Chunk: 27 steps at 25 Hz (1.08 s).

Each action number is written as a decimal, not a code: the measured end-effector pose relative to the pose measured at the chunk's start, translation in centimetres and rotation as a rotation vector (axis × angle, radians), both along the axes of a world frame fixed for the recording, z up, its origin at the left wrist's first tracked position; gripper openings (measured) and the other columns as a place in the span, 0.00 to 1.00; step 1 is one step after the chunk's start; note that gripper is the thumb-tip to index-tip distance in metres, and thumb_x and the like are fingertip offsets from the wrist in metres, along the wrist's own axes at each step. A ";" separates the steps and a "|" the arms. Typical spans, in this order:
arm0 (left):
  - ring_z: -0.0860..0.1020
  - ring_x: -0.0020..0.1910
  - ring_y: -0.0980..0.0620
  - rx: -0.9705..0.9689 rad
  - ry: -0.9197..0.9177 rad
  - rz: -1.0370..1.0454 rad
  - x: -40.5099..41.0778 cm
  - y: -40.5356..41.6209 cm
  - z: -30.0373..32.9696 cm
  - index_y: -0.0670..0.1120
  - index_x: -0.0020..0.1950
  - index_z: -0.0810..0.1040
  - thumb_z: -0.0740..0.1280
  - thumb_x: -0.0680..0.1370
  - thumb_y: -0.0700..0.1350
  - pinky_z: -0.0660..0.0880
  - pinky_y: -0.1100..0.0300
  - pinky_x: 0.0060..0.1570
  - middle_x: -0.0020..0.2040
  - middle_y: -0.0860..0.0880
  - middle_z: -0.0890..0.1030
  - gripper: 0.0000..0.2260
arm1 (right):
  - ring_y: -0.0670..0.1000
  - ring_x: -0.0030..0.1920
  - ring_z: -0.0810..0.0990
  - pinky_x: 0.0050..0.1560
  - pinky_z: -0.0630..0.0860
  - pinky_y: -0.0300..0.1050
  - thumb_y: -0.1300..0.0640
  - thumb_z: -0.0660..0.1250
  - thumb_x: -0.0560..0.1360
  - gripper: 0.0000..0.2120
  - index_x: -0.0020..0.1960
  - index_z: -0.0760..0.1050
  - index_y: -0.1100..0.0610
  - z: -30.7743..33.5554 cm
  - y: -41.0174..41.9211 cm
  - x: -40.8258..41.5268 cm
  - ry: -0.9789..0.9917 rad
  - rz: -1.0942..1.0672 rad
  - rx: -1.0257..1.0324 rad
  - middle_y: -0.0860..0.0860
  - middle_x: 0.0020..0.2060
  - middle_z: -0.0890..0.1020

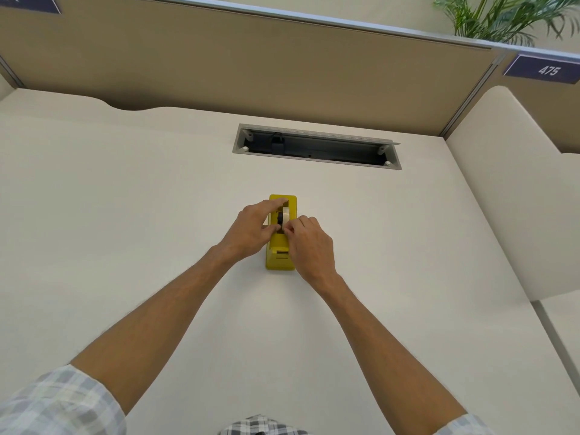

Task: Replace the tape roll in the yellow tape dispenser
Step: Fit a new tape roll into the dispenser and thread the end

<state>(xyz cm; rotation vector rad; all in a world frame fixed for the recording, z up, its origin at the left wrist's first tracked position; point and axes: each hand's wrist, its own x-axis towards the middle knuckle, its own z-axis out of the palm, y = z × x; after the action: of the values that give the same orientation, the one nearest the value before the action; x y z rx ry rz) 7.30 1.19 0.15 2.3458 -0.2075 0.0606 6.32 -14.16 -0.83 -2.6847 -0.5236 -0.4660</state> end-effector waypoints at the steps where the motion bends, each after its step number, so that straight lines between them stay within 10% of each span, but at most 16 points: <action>1: 0.72 0.67 0.48 0.003 0.003 0.012 0.0 0.0 -0.1 0.47 0.71 0.70 0.69 0.76 0.39 0.69 0.63 0.60 0.69 0.47 0.74 0.23 | 0.53 0.41 0.76 0.30 0.62 0.43 0.60 0.63 0.79 0.06 0.45 0.77 0.58 0.0 0.0 -0.2 0.013 0.003 0.009 0.52 0.39 0.79; 27: 0.68 0.71 0.47 -0.048 -0.002 0.076 -1.4 -0.6 -0.7 0.44 0.71 0.70 0.65 0.79 0.41 0.67 0.54 0.69 0.72 0.47 0.71 0.20 | 0.51 0.40 0.76 0.30 0.73 0.44 0.58 0.65 0.79 0.04 0.46 0.78 0.56 0.9 -0.7 -5.9 0.067 0.007 0.153 0.50 0.40 0.80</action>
<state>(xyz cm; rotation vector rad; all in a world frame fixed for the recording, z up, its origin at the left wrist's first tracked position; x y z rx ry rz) 5.91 0.55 -0.54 2.3053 -0.1164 0.1035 0.46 -14.86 0.10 -2.5415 -0.4589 -0.3963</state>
